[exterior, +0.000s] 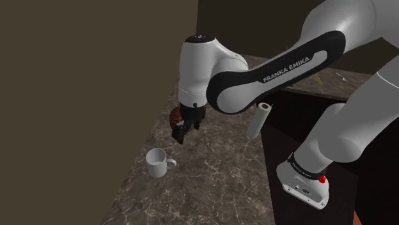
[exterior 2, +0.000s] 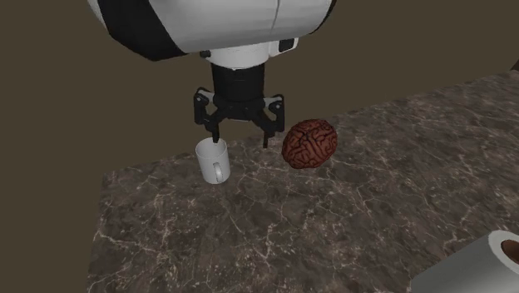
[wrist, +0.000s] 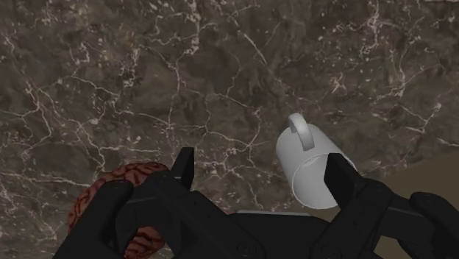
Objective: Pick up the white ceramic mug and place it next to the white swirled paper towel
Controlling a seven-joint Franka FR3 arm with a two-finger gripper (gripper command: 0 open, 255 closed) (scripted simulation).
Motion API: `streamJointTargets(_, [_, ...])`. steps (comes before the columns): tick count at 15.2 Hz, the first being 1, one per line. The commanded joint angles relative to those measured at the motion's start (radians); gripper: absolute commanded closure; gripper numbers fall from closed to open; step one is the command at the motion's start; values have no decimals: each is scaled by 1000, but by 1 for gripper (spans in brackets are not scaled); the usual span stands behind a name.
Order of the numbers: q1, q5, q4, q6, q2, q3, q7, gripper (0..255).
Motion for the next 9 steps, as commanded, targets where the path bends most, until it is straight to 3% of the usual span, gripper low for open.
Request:
streamJointTargets(1, [0,-77,49,37,93,29,80,0])
streamJointTargets(5, [44,-251,171,64,276,45,247,0])
streamJointTargets(9, [133,-404,319,55,452,11,383,0])
